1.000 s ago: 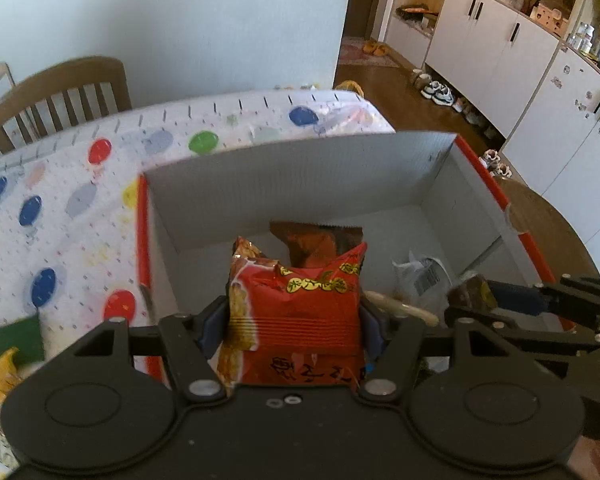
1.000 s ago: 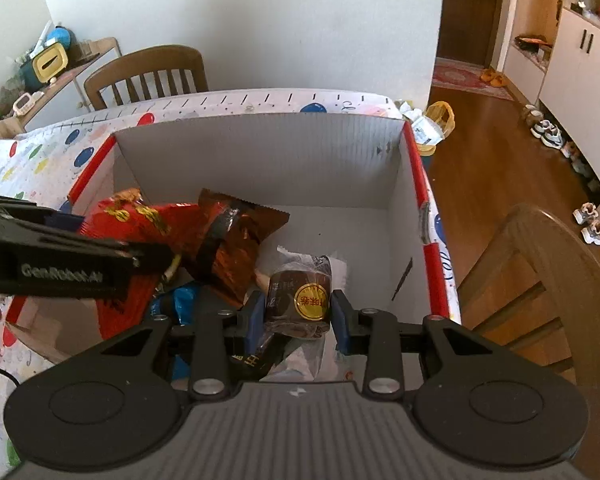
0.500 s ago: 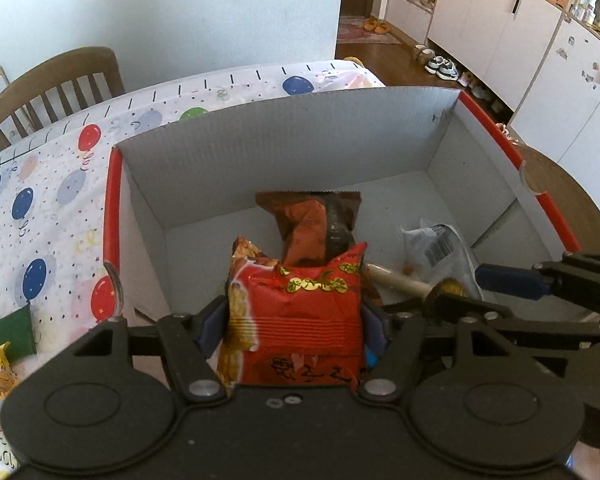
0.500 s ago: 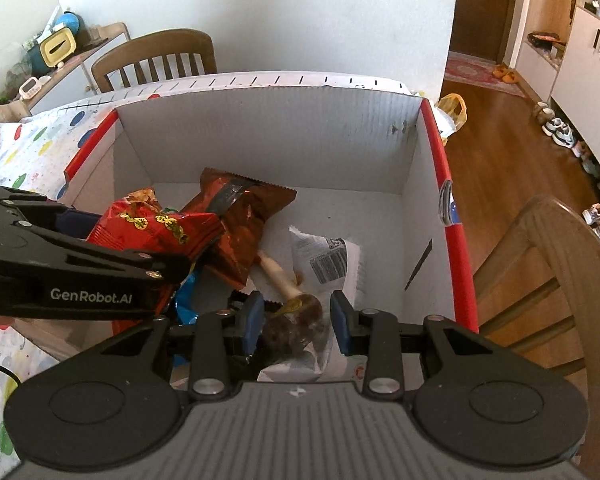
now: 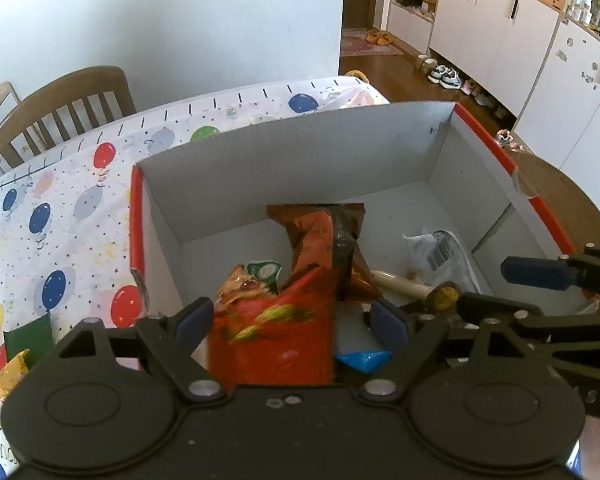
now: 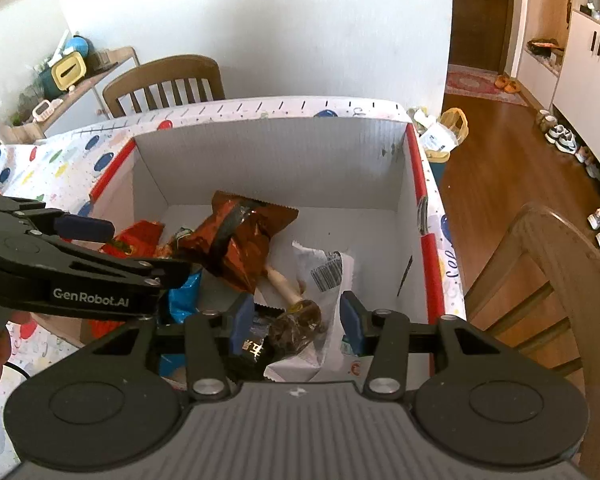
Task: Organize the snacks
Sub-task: 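Open both tools to drop the red bag and brown cake into the box, then move both tools back over the remaining snacks on the table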
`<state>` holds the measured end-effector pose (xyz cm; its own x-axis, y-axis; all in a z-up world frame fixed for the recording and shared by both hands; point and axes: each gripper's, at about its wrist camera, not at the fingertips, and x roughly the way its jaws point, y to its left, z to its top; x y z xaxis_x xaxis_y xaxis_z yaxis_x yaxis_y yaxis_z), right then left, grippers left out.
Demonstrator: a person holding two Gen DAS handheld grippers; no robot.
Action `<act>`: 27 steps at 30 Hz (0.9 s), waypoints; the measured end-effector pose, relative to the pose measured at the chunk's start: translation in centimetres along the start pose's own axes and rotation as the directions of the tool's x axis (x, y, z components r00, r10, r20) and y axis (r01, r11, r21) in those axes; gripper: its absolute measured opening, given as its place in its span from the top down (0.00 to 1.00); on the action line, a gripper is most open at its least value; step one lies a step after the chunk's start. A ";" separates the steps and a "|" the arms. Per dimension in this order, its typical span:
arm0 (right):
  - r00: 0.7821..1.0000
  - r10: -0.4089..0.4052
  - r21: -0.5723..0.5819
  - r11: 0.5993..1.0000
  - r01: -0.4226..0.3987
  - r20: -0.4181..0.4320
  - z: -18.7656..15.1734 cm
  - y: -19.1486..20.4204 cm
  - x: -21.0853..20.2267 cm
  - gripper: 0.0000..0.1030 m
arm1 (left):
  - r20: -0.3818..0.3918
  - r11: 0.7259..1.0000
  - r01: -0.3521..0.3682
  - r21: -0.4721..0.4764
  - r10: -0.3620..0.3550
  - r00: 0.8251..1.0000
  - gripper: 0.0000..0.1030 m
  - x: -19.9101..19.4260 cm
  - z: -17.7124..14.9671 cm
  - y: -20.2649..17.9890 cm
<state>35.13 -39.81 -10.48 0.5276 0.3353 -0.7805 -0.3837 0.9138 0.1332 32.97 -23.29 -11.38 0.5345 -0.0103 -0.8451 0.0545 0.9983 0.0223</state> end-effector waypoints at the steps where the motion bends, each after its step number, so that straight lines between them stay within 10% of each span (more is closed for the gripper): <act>1: 1.000 0.002 -0.001 1.000 -0.002 0.004 0.0 0.1 -0.2 0.53 | 0.004 1.000 -0.001 -0.002 0.001 1.000 0.18 -0.2 0.0 0.1; 27: 0.988 0.097 -0.072 0.993 -0.089 0.122 1.6 8.7 -6.8 0.26 | 0.212 0.998 0.054 -0.036 -0.045 0.976 0.01 -10.2 -2.9 6.4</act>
<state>29.41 -33.73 -3.07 0.5763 0.4479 -0.6836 -0.4828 0.8615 0.1574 25.40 -16.60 -4.18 0.6978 -0.0677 -0.7131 0.0529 0.9977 -0.0430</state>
